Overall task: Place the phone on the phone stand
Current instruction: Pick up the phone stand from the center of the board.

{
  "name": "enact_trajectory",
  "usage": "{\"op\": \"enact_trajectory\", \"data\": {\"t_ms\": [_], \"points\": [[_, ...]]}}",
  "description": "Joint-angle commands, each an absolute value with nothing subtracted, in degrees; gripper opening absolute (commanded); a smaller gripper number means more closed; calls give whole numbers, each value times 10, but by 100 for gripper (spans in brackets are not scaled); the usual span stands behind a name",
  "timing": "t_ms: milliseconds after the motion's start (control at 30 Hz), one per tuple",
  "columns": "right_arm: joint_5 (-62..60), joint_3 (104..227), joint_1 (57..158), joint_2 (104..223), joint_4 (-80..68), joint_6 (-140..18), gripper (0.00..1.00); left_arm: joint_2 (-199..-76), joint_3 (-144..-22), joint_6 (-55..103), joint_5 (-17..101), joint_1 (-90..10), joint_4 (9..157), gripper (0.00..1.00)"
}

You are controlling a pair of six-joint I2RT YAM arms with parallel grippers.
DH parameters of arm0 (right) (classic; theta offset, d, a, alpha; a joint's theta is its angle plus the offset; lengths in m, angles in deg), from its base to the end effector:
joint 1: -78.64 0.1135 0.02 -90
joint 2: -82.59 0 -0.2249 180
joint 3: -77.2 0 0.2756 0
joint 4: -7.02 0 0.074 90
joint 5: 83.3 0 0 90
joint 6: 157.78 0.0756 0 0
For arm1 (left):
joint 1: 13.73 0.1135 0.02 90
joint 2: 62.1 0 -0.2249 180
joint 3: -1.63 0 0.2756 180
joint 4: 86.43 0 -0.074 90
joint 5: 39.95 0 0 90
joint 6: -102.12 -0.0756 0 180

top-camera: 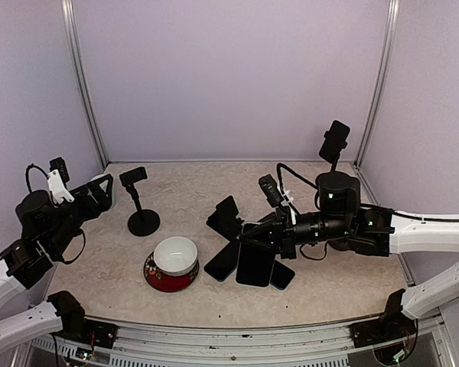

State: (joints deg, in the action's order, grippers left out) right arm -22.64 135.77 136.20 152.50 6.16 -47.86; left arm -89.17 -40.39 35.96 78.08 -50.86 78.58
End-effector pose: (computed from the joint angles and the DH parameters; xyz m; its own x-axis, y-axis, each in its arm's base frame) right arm 0.1563 0.3150 0.2410 -0.4448 -0.1461 -0.8837 -0.8946 0.1204 0.4304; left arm 0.2022 -0.1085 0.2868 -0.0644 -0.3987 -0.9148 0.1444 0.9033 -0.4039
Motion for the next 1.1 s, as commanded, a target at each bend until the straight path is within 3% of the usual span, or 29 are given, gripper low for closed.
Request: {"op": "enact_trajectory", "data": {"t_ms": [0,233,1067], "points": [[-229,1364,1356,1530,95,-470,0,-953,-415,416,615,-379,756,97],[-220,1348,1356,1516,88,-467,0,-979,-346,459,404,-224,892,90],[-204,1328,1354,1487,76,-467,0,-1085,-292,451,349,-220,1115,66]]}}
